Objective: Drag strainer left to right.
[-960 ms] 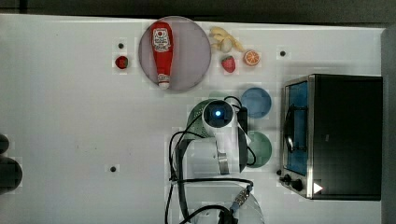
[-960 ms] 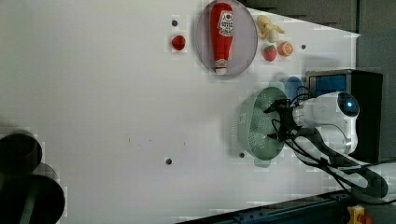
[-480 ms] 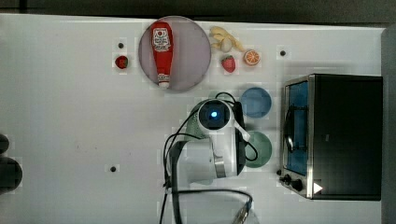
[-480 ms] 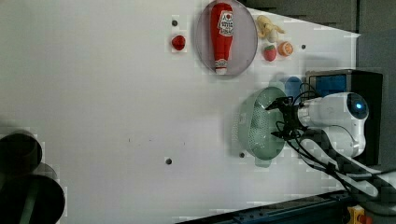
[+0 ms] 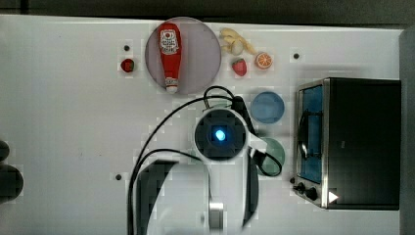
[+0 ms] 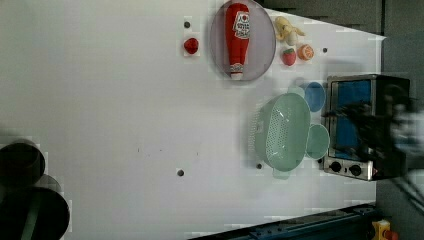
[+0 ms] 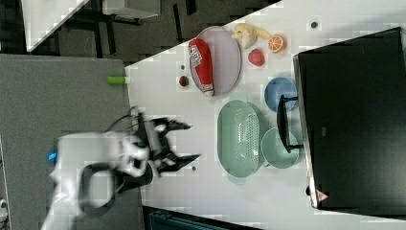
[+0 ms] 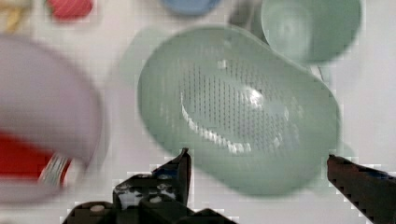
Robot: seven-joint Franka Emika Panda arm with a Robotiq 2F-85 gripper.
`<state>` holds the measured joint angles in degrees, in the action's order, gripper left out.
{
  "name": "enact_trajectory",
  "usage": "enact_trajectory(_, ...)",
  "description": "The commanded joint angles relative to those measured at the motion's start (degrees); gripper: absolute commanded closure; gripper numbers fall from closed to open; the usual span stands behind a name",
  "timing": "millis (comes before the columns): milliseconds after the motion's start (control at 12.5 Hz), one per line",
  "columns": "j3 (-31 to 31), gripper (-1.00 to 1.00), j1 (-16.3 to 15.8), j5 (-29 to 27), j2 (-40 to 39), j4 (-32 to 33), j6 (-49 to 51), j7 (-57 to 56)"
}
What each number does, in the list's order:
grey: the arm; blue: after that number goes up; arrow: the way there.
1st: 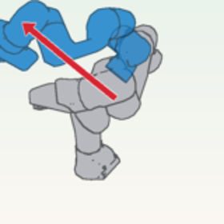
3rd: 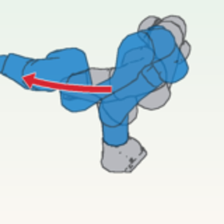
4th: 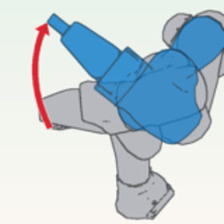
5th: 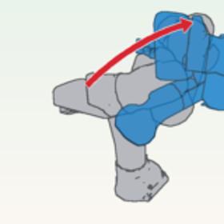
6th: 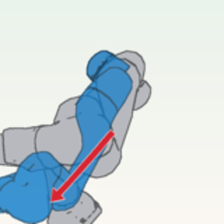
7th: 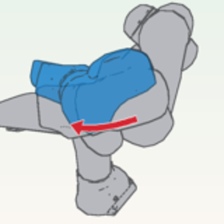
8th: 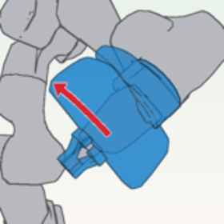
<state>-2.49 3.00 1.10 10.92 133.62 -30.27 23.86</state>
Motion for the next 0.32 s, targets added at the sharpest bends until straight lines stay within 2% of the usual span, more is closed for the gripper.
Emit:
enact_trajectory(80, 0.74, -1.00, 0.76, -1.13, 9.59, -2.83, 9.65, -19.39)
enact_trajectory(320, 0.93, -1.00, 0.78, -1.37, 13.06, -11.00, 22.91, -21.16)
